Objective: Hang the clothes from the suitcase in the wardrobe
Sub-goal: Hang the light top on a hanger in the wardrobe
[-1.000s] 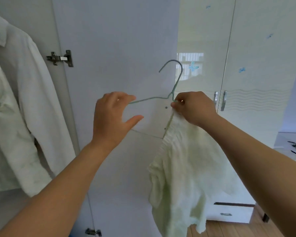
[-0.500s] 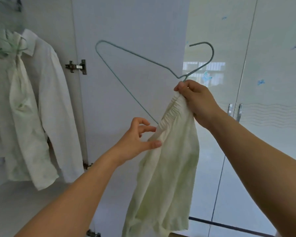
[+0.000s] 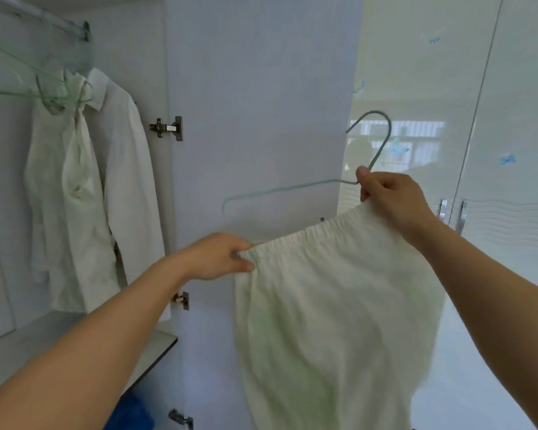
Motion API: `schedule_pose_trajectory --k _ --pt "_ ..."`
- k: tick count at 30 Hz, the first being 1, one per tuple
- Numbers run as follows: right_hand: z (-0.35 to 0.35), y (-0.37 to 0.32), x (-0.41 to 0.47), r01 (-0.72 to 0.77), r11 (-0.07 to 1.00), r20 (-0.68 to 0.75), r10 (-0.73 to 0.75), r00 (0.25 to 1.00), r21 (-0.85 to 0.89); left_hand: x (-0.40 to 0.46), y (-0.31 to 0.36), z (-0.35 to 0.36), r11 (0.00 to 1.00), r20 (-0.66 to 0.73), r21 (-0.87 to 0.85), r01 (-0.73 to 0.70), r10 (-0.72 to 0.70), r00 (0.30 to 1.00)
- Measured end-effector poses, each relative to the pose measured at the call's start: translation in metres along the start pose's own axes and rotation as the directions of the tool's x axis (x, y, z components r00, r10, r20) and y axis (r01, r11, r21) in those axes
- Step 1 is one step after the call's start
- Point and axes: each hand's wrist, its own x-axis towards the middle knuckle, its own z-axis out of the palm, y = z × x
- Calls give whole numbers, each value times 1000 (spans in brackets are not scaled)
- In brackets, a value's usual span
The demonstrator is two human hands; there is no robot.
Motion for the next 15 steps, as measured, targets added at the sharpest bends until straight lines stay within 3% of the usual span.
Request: schedule_pose_trajectory --k 6,10,12,15 --pt "6 16 -3 27 969 -40 -38 998 -246 -9 -10 -23 995 -132 83 58 -47 990" --pt "13 19 -10 84 922 180 -16 984 -378 -16 -7 -34 986 -219 136 100 -69 973" --pt "20 14 -13 94 936 265 -1 964 -339 -15 4 -36 993 -336 90 70 -35 941" --pt "30 -3 -16 46 999 278 -41 960 -12 -8 31 -30 981 -492 -151 -123 34 870"
